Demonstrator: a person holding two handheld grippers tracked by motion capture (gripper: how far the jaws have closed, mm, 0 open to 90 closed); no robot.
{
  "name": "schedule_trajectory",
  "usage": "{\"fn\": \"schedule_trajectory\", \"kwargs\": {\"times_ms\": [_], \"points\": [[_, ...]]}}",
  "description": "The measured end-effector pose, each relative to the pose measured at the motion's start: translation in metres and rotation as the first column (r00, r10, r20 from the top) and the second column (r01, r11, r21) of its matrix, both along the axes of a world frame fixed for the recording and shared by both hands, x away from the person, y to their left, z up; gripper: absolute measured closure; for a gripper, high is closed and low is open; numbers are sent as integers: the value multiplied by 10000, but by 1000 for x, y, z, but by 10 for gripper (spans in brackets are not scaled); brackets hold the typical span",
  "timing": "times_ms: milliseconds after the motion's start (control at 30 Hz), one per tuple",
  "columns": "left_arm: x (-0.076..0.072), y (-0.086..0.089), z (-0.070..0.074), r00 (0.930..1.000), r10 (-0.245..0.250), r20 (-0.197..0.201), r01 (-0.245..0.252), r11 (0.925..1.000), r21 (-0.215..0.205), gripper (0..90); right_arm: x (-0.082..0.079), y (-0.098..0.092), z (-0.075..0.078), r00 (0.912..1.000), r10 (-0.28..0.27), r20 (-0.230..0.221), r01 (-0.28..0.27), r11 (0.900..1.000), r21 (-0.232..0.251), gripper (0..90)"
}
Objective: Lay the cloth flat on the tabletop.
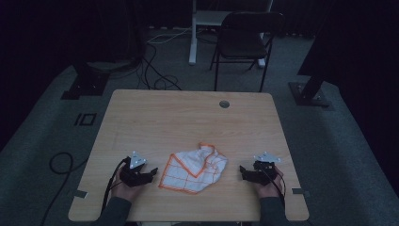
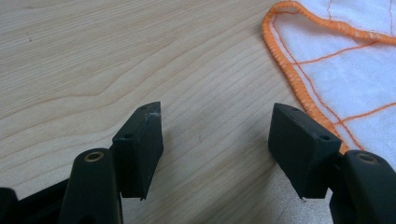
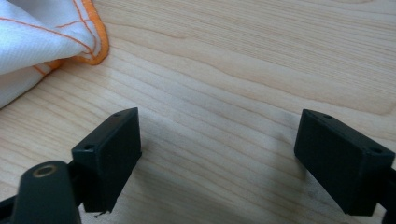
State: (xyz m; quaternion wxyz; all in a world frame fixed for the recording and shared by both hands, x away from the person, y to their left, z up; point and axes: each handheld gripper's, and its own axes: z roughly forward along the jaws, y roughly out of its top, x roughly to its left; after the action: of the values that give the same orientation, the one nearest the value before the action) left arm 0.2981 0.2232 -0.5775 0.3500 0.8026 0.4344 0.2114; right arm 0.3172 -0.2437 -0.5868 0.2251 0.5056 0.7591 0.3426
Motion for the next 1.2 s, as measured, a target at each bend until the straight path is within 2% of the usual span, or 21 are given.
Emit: {"fn": "schedule_trajectory", "kwargs": {"times_ms": [467,733,900,933,1100,1167,1200], "points": [[-1,0,0,10000,-80,8,80,10000,-17,392,0,0,0,10000,26,20,-26,10000,11,151],[-3,-2,3,9995,-317,-69,318,9994,121,495,0,0,0,10000,25,21,-25,10000,11,151],[-6,-5,10,9983,-586,48,586,9983,-24,523,0,0,0,10000,27,23,-27,10000,9,150],[-7,-6,14,9973,-732,33,733,9968,-309,524,0,0,0,10000,29,22,-29,10000,9,151],[-9,-13,19,9948,-996,196,1002,9945,-304,533,0,0,0,10000,22,17,-22,10000,14,151],[-10,-21,20,9907,-1322,333,1330,9908,-243,551,0,0,0,10000,26,20,-26,10000,11,151],[-10,-21,20,9907,-1322,333,1330,9908,-243,570,0,0,0,10000,26,20,-26,10000,11,151]]}}
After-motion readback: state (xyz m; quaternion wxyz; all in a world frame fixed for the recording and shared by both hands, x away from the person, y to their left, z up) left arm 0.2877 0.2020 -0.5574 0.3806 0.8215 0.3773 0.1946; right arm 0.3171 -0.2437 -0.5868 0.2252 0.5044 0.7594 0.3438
